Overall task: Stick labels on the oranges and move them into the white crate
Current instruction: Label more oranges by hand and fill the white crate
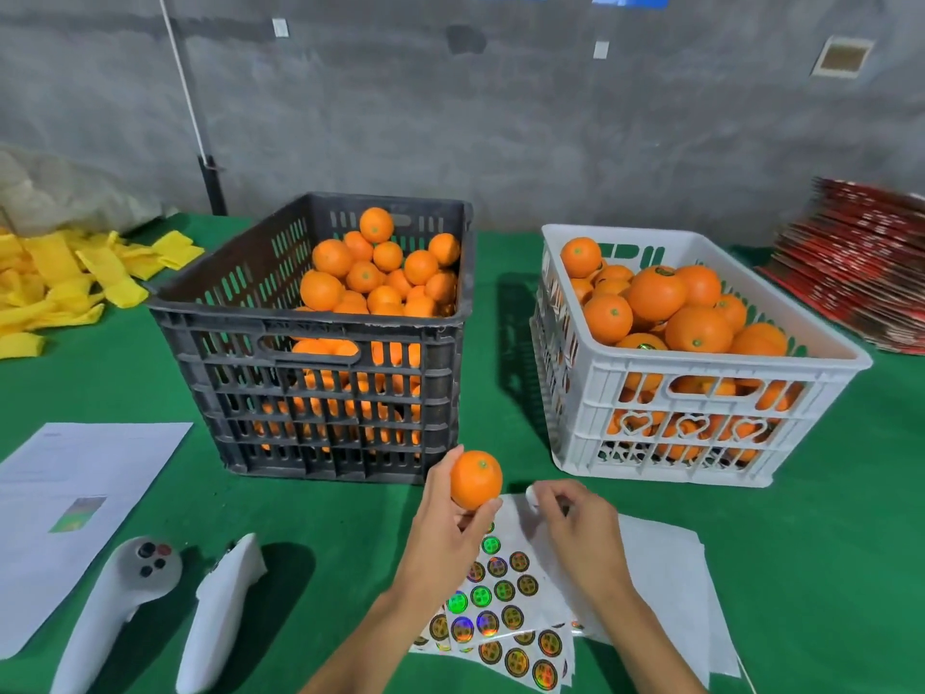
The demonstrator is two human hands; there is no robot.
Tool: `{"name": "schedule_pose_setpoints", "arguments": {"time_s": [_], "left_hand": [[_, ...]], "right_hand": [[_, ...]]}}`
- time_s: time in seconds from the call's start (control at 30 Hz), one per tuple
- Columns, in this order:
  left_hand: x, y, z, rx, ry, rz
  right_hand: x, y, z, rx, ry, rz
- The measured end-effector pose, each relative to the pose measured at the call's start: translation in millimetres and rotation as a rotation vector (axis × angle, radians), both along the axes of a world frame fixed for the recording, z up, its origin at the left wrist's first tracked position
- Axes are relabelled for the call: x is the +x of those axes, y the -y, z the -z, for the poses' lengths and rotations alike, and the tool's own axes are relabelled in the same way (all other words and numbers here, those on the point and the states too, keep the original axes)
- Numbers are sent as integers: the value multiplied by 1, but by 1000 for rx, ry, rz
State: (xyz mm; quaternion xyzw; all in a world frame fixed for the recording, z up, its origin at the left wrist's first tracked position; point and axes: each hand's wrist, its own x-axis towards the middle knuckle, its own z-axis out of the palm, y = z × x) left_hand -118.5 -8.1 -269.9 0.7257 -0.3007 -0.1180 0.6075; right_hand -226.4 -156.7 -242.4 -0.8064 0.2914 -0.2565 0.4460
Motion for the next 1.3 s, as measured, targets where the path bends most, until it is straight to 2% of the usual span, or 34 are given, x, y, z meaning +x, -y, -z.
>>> {"name": "schedule_pose_setpoints", "arguments": {"time_s": [0.1,0.2,0.33,0.43,0.5,0.53,0.63,0.7,0.83,0.9,1.0,1.07,1.2,1.3], "left_hand": [[-1,6,-15,-50,13,38],[4,21,-41,-123,60,65],[14,50,-82,-174,245,-5],[20,74,-126,-203,334,-60],[25,94,-161,-262,334,-28],[27,105,-179,-255,396,-16],[39,141,-227,-129,569,108],[49,159,-257,-10,641,159],[81,164,-288,214,816,54],[111,150,-290,308,812,-18],[162,121,-286,508,738,-135],[191,99,-280,644,690,-132],[241,53,-265,876,579,-53],[280,23,-255,952,444,-43]], "right_hand": [[13,2,-33,-282,120,161],[28,-6,-64,-477,161,143],[31,-6,-106,-321,279,57],[35,2,-138,-395,246,19],[42,13,-162,-404,190,37],[46,23,-176,-388,211,75],[60,66,-219,-443,237,208],[68,99,-242,-578,119,317],[79,158,-257,-756,-147,450],[91,167,-254,-846,-174,378],[131,132,-250,-906,78,140],[164,91,-251,-855,181,-40],[222,31,-250,-617,106,-330],[260,10,-243,-542,-33,-461]]}}
